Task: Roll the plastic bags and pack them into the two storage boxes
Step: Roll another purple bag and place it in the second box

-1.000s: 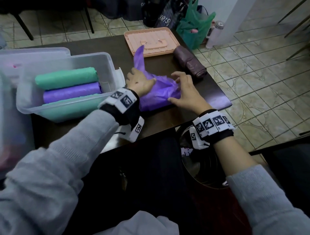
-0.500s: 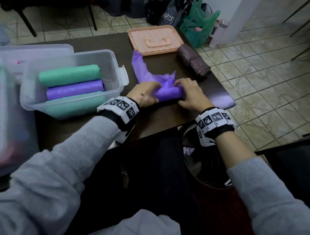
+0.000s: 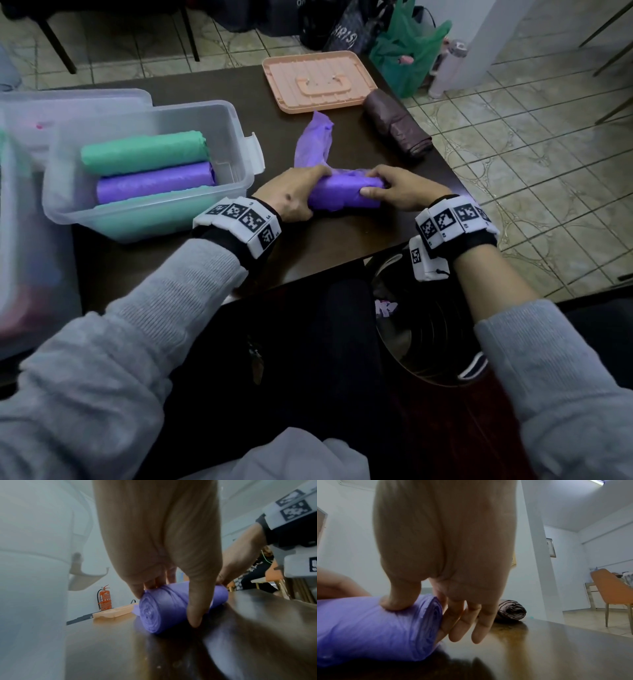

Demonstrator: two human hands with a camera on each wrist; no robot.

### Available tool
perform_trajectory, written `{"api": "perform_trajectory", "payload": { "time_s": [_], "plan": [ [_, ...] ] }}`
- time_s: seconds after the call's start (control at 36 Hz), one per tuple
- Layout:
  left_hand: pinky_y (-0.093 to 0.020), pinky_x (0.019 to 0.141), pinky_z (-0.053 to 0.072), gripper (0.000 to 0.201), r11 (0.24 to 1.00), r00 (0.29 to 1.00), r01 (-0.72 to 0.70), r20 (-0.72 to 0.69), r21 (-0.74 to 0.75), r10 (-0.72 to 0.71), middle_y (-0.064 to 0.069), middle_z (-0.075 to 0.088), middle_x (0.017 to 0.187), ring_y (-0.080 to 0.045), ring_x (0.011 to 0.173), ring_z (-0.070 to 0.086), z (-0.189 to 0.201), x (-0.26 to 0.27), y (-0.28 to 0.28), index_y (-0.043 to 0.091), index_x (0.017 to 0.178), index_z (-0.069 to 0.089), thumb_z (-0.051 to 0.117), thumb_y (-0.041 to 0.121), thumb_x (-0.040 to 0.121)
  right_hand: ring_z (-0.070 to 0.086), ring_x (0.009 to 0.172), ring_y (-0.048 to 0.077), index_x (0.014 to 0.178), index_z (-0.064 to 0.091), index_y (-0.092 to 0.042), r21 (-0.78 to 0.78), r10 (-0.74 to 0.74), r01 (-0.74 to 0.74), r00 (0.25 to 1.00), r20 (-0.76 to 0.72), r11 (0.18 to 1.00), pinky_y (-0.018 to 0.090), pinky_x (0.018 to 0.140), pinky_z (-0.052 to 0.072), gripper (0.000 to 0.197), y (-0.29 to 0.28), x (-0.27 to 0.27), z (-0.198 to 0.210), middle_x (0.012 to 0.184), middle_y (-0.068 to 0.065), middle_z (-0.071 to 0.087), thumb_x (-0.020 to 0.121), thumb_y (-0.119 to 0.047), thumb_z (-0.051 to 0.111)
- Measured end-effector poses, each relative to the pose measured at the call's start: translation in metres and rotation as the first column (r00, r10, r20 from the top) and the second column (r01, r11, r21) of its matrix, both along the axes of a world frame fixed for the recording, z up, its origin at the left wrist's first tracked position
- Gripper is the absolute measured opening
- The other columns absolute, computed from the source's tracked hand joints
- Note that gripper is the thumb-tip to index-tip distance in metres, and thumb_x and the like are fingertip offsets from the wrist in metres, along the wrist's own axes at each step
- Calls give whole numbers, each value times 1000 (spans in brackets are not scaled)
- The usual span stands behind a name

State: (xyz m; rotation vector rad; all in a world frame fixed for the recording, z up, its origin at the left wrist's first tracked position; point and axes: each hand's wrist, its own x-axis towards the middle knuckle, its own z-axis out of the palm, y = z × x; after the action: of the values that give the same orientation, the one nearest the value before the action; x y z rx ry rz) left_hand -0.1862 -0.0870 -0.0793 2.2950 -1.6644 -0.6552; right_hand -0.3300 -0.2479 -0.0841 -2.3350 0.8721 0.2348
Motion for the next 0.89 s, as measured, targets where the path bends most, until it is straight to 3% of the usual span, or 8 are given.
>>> {"api": "perform_trajectory", "payload": {
  "time_s": [0.17,0.25,0.33,0.44,0.53,0.61,0.69,0.89],
  "plan": [
    [-37,107,34,71,998,996,45,74,-43,-42,-10,45,142,-29,131,41,-3,0,1,15,141,38,56,-10,77,49,116,25,129,49,-10,-13,-27,25,990,-137,1000,33,99,36,43,4,6,3,130,13,53,97,-38,47],
    [-36,106,33,70,999,994,31,107,-25,-28,-10,44,143,-29,131,41,-3,0,-1,17,143,36,55,-7,80,35,129,32,139,39,-15,-220,-24,3,995,-94,976,40,107,30,49,14,10,8,139,15,41,94,-30,52],
    [-37,103,35,71,999,995,22,95,27,-25,-11,46,142,-31,129,43,-2,0,-4,19,144,34,54,-5,80,34,125,30,135,41,-18,-346,103,-66,991,89,936,41,102,32,55,33,15,10,135,11,40,83,-8,55],
    [-38,103,37,67,995,998,-18,66,101,11,-15,46,140,-34,128,45,0,0,-7,22,144,33,51,-1,84,36,125,30,136,38,-15,-364,186,-182,982,-26,914,36,103,30,67,51,18,-1,135,10,40,76,-5,64],
    [-33,106,33,70,989,999,-38,17,144,36,-13,40,146,-31,134,39,-2,4,-8,26,147,28,50,1,85,41,120,30,132,42,-13,-386,161,-127,985,55,914,35,101,32,68,54,15,-11,129,11,46,70,-2,70],
    [-31,106,33,73,989,999,-44,-24,140,47,-13,42,145,-30,134,39,-2,5,-7,27,148,27,49,-1,84,49,111,31,118,47,-11,-308,95,-42,983,157,950,38,93,40,55,50,13,-9,119,11,55,69,3,66],
    [-30,102,35,69,993,998,-42,-35,109,46,-15,47,140,-30,130,43,0,4,-6,26,146,32,50,0,85,53,106,28,113,50,-9,-197,88,-62,988,128,978,32,87,42,51,40,13,-4,115,12,59,68,0,72],
    [-37,104,39,58,997,999,-49,-5,52,49,-16,50,137,-32,126,47,2,7,-8,23,139,46,48,-1,86,57,101,16,119,57,-7,66,92,-93,996,18,994,31,97,44,45,18,21,12,116,8,63,78,-8,74]
  ]
}}
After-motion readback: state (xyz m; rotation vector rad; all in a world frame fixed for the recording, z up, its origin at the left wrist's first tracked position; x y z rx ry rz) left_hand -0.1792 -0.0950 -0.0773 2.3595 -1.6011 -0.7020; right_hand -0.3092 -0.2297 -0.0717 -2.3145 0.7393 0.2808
